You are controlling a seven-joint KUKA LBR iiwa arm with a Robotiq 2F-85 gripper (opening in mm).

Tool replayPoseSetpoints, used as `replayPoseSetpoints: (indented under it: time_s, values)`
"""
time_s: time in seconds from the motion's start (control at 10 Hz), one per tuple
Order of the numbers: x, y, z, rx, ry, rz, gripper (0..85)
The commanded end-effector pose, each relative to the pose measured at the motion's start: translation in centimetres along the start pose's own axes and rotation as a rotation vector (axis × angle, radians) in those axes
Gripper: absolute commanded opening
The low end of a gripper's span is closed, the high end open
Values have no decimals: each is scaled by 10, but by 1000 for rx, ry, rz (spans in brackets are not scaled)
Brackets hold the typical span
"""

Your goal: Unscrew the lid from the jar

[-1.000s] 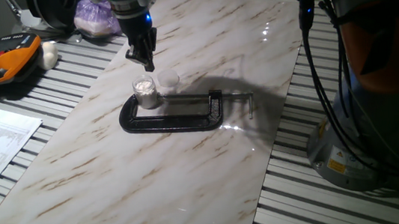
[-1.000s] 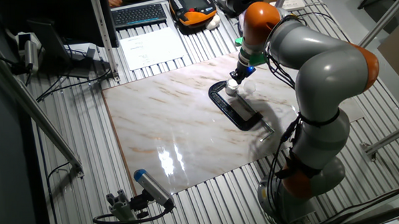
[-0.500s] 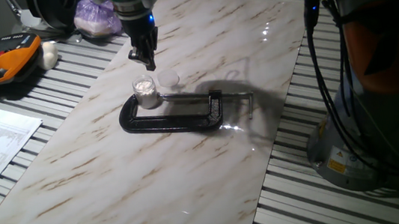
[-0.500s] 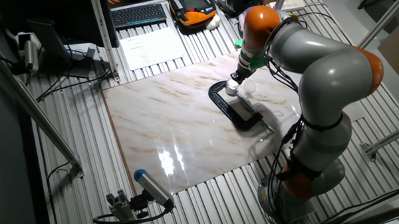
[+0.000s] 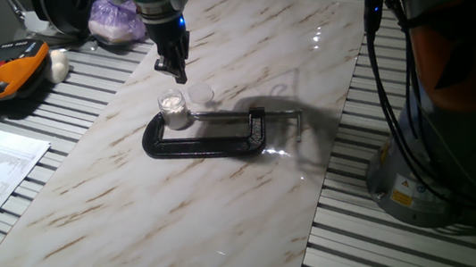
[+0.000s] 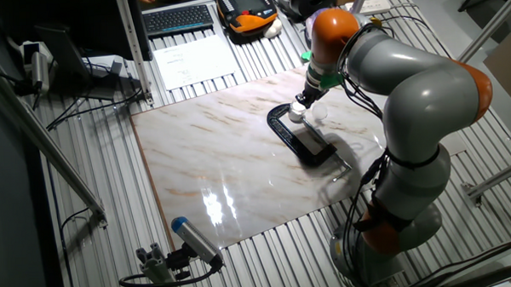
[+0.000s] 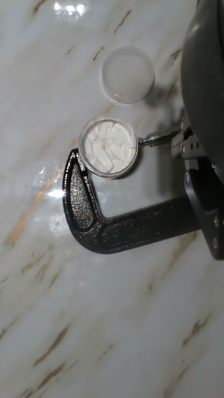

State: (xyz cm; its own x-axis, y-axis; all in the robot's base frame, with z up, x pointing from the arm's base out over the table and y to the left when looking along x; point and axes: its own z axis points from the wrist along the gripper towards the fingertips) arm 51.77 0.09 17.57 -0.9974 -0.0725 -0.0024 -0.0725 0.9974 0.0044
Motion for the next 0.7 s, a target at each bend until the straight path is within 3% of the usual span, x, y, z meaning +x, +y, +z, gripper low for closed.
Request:
replayPoseSetpoints:
  time_s: [0.0,0.6]
  values:
    - [0,0,0,1,0,0,0]
    - [-1,0,1,3,3,3,0]
